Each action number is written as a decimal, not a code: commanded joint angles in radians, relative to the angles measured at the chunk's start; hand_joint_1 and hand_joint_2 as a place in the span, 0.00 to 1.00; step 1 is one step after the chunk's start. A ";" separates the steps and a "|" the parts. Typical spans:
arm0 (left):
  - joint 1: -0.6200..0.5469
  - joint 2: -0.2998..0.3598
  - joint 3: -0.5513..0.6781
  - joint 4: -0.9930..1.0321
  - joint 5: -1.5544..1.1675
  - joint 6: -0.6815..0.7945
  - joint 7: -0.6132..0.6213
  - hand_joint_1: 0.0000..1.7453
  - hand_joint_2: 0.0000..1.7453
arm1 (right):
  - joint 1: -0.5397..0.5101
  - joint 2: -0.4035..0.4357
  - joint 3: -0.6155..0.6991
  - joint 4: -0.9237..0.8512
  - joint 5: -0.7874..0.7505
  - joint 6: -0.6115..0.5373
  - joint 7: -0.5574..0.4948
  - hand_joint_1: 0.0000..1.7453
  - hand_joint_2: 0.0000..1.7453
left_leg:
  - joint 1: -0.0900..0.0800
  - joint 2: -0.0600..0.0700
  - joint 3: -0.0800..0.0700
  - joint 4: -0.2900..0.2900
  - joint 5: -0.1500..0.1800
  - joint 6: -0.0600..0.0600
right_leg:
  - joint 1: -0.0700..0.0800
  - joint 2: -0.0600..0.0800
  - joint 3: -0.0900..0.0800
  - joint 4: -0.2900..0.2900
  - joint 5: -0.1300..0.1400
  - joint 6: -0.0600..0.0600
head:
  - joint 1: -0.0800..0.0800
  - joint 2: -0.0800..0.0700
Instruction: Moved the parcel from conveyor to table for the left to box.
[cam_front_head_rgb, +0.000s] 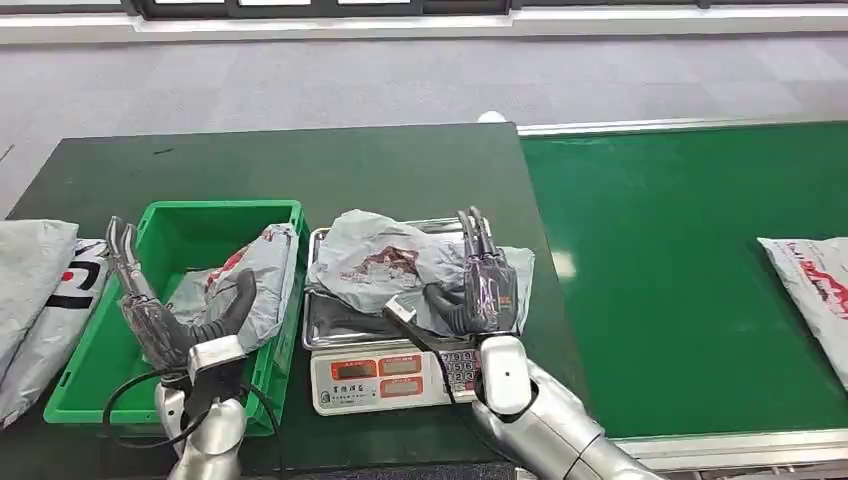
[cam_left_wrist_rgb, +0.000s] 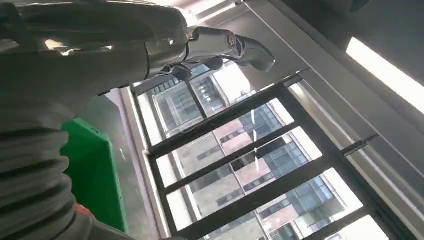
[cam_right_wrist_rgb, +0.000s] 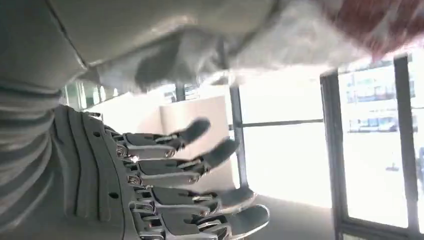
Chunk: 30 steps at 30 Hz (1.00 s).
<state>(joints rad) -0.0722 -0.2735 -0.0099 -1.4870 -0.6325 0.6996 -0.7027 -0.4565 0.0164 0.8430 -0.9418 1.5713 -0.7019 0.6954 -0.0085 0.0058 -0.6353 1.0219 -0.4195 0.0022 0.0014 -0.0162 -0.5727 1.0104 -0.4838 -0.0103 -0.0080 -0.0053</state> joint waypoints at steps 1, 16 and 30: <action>0.029 -0.068 -0.011 0.026 -0.014 -0.001 0.005 0.00 1.00 | -0.067 -0.074 0.076 -0.004 -0.001 0.004 0.003 0.00 1.00 | -0.001 -0.001 0.001 -0.001 0.000 -0.001 | -0.001 0.000 0.001 -0.001 0.000 0.001 | 0.000 0.000; 0.028 -0.048 -0.037 0.019 -0.007 -0.001 0.005 0.00 1.00 | -0.087 -0.338 -0.030 -0.594 -0.001 0.004 -0.014 0.00 1.00 | -0.001 -0.002 -0.001 0.001 0.000 0.000 | -0.002 0.000 0.000 0.001 -0.001 0.002 | 0.000 0.000; -0.113 0.051 -0.526 -0.010 0.245 -0.001 0.005 0.00 1.00 | 0.324 0.307 -0.695 -1.188 -0.001 0.004 -1.092 0.00 1.00 | 0.001 -0.010 -0.001 0.001 -0.003 -0.004 | 0.000 -0.009 0.002 0.000 -0.006 -0.001 | 0.000 0.000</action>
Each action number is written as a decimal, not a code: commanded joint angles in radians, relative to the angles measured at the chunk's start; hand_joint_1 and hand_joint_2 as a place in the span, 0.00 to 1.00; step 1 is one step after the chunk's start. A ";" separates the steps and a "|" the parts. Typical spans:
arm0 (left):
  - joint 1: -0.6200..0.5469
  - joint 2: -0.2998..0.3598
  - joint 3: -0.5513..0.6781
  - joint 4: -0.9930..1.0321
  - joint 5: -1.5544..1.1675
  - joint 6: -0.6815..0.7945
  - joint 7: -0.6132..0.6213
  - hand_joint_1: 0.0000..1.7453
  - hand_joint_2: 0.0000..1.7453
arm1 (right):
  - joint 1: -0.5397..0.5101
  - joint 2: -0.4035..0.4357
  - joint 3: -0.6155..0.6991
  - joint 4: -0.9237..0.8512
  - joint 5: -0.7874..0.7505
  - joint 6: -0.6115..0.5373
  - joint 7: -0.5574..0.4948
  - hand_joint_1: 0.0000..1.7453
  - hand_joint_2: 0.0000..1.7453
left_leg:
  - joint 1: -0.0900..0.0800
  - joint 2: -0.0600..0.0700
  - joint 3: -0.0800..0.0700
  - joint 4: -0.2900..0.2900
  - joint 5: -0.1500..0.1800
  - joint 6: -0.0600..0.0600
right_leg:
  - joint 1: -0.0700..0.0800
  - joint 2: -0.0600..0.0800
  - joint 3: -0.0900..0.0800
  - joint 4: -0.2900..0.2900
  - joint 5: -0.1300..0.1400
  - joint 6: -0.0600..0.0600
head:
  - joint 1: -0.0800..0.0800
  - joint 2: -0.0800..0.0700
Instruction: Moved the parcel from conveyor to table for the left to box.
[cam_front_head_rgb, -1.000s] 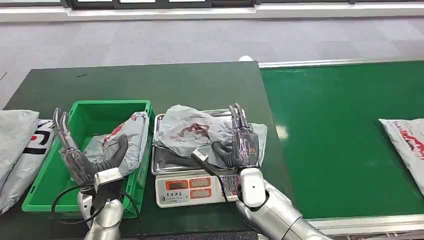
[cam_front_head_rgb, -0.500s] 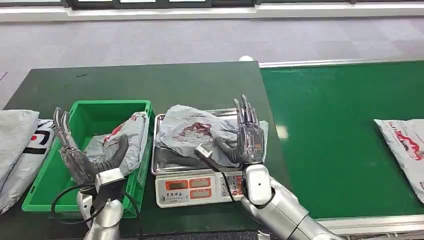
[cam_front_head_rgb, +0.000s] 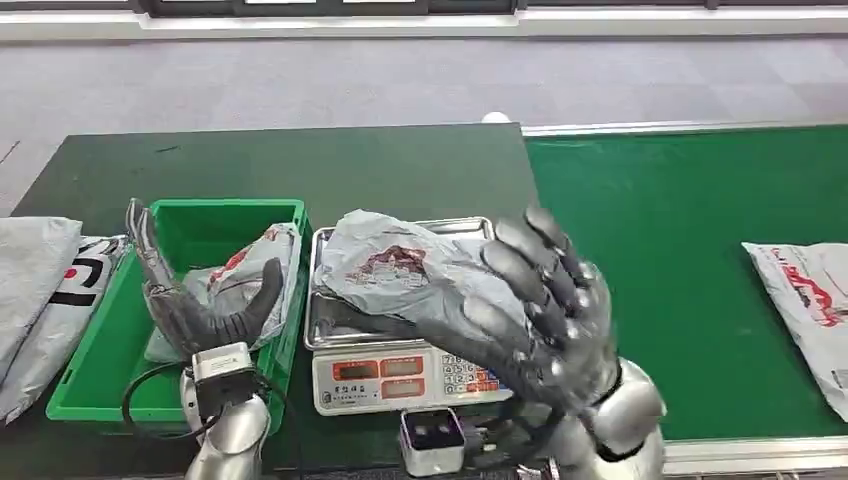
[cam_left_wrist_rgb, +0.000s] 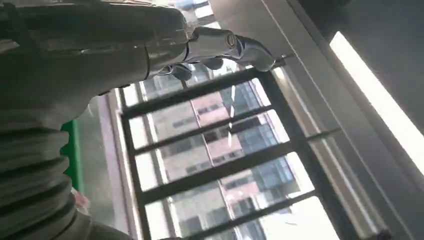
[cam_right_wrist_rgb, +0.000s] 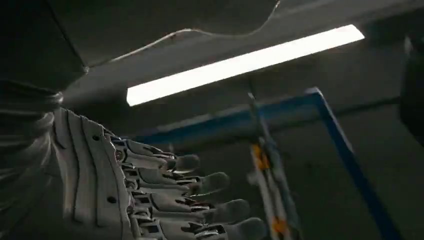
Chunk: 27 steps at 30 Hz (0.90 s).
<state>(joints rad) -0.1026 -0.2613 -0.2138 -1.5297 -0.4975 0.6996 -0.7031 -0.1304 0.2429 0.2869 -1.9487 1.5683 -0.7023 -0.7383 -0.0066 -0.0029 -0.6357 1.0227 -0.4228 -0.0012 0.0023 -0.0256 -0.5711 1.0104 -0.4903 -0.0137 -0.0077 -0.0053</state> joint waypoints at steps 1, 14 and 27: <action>-0.106 0.048 -0.357 0.056 0.148 -0.001 0.005 0.00 1.00 | -0.015 0.075 -0.139 -0.166 0.003 0.004 0.355 0.00 1.00 | 0.000 0.000 0.000 0.000 0.000 0.000 | 0.000 0.001 0.000 0.000 0.001 0.001 | 0.000 0.000; -0.333 -0.033 -0.426 0.508 0.268 -0.075 0.005 0.00 1.00 | -0.011 0.089 -0.105 -0.177 0.003 0.004 0.357 0.00 1.00 | -0.001 0.003 0.002 0.000 0.003 0.001 | -0.002 0.005 0.001 -0.001 0.006 0.004 | 0.000 0.000; -0.431 -0.088 -0.372 0.868 0.128 -0.109 0.111 0.00 1.00 | 0.033 0.095 -0.096 -0.186 0.003 0.004 0.353 0.00 1.00 | -0.001 0.006 0.003 -0.001 0.003 0.001 | -0.002 0.008 0.002 -0.001 0.006 0.004 | 0.000 0.000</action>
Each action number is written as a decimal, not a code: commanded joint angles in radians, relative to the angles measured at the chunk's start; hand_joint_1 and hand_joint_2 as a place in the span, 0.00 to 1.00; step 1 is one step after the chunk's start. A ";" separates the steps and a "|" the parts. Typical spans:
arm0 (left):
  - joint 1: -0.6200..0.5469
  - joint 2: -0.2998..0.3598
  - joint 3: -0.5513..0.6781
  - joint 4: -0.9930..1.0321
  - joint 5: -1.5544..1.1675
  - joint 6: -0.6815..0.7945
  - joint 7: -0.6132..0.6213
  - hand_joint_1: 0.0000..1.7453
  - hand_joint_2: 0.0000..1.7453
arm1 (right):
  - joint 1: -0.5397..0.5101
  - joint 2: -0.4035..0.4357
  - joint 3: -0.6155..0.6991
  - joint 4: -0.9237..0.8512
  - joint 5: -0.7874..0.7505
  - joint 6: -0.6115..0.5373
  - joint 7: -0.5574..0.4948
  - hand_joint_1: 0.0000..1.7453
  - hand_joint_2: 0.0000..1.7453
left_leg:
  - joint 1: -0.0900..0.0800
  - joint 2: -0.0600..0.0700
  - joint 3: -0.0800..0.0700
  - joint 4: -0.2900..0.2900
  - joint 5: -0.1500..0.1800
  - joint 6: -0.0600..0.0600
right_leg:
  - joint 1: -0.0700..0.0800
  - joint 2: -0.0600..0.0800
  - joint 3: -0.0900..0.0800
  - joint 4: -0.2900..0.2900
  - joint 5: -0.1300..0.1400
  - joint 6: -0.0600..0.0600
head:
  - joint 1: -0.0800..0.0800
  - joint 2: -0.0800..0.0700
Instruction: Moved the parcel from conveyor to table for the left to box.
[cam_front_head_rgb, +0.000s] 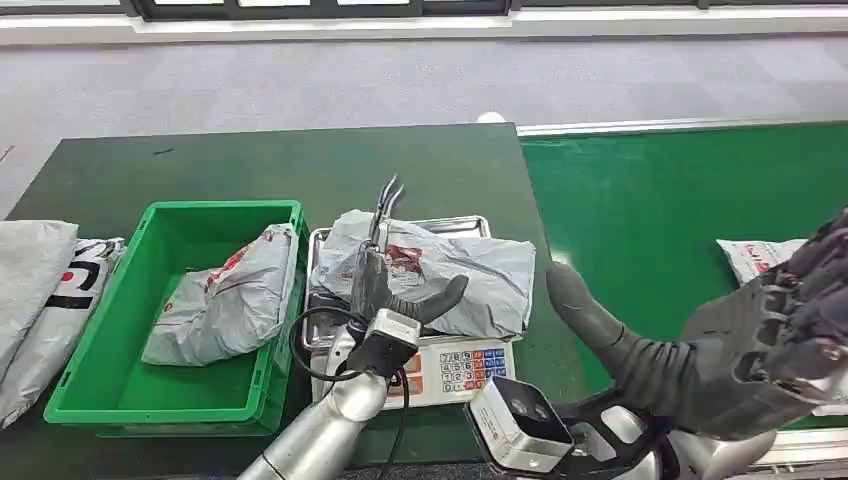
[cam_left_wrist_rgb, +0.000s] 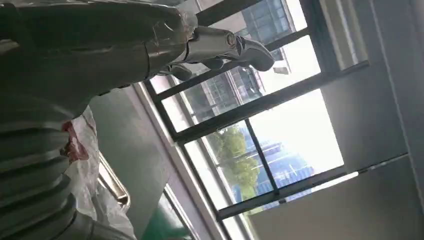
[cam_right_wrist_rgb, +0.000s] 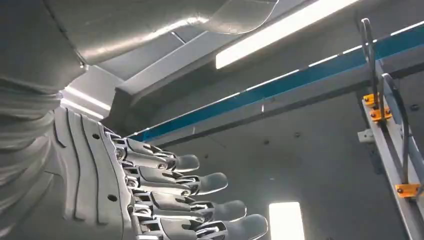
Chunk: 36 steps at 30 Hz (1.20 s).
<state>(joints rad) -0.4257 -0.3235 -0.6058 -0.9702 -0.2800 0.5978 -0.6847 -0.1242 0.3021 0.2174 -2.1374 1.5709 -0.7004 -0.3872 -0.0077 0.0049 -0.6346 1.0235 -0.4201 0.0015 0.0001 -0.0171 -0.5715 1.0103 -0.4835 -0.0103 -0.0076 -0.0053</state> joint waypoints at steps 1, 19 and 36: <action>-0.114 -0.026 0.006 0.330 -0.104 -0.029 0.111 0.00 1.00 | 0.032 0.036 -0.021 0.003 0.000 0.002 0.002 0.00 1.00 | 0.000 -0.003 0.003 -0.003 0.001 -0.002 | 0.000 -0.001 0.004 -0.003 0.000 0.001 | 0.000 0.000; -0.177 -0.026 -0.100 0.454 -0.340 -0.027 0.450 0.00 1.00 | 0.011 0.047 -0.046 0.012 0.000 0.002 -0.001 0.00 1.00 | 0.000 0.000 0.001 -0.001 0.000 -0.001 | 0.000 0.001 0.001 -0.001 0.000 0.001 | 0.000 0.000; -0.168 -0.026 -0.117 0.492 -0.461 -0.024 0.525 1.00 1.00 | 0.058 0.046 -0.039 -0.020 0.000 0.002 -0.011 0.00 1.00 | 0.000 -0.001 0.002 -0.002 0.000 -0.002 | 0.000 0.001 0.001 -0.002 0.000 0.001 | 0.000 0.000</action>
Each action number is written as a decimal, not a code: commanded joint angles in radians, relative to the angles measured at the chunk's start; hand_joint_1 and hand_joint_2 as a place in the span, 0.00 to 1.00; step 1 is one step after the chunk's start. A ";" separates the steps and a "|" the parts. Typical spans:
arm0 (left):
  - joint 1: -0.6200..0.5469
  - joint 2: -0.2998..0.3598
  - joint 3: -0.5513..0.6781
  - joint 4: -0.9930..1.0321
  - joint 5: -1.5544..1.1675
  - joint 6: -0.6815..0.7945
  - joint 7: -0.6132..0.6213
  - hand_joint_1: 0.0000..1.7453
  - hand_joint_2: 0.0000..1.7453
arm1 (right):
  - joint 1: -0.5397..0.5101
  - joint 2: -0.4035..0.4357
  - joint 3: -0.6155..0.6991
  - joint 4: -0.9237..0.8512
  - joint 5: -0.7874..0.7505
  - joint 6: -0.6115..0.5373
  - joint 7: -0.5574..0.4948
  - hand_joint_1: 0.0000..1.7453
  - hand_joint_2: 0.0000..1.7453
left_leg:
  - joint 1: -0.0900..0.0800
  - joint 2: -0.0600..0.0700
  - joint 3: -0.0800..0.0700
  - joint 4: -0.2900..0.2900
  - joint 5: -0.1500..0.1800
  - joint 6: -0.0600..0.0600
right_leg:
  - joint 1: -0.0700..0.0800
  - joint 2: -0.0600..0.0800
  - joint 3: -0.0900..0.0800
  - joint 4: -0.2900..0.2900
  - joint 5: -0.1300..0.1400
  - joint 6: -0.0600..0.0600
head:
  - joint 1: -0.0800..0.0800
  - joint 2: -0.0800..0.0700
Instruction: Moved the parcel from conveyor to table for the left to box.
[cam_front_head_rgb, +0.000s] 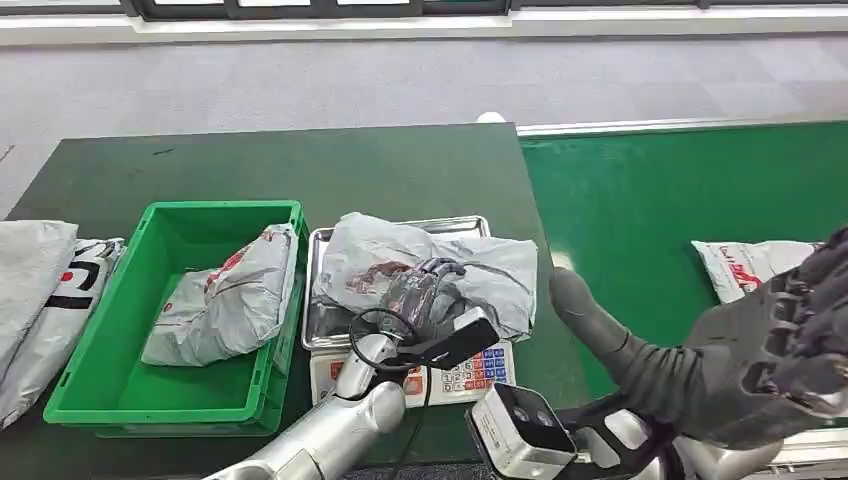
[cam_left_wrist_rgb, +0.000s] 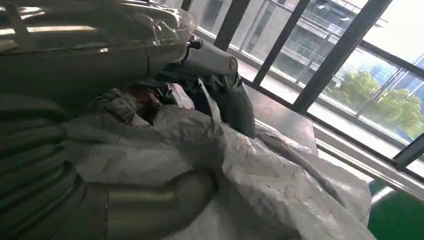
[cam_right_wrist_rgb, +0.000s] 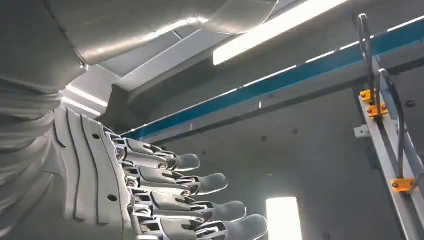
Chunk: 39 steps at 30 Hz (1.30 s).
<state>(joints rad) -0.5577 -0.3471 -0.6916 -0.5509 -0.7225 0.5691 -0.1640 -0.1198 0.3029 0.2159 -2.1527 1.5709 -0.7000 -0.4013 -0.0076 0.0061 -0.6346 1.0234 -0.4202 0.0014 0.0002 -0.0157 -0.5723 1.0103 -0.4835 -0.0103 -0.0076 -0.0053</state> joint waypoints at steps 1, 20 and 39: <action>-0.034 -0.002 -0.025 0.075 -0.022 0.004 0.001 1.00 1.00 | 0.054 0.045 -0.032 -0.002 0.000 0.002 0.007 0.00 1.00 | 0.000 -0.002 0.001 -0.001 0.000 -0.001 | 0.000 -0.001 0.002 -0.001 0.000 0.000 | 0.000 0.000; 0.361 -0.002 0.412 -0.916 0.119 0.129 -0.534 1.00 1.00 | 0.047 0.031 0.015 0.000 0.000 0.002 0.022 0.00 1.00 | -0.001 0.003 0.001 -0.001 -0.002 -0.001 | 0.000 0.005 0.001 -0.001 -0.001 0.000 | 0.000 0.000; 0.530 -0.002 0.425 -1.486 0.294 0.129 -0.534 1.00 1.00 | 0.103 0.034 -0.004 -0.072 0.000 0.002 0.012 0.00 1.00 | 0.000 0.004 0.003 -0.003 -0.002 -0.002 | 0.002 0.005 0.003 -0.003 -0.001 0.000 | 0.000 0.000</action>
<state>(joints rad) -0.2366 -0.2865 -0.3582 -1.8102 -0.4444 0.7019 -0.7015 -0.1118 0.3025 0.2178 -2.1859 1.5713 -0.7000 -0.3697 -0.0078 0.0083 -0.6355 1.0230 -0.4211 0.0014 0.0020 -0.0142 -0.5725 1.0103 -0.4842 -0.0111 -0.0080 -0.0053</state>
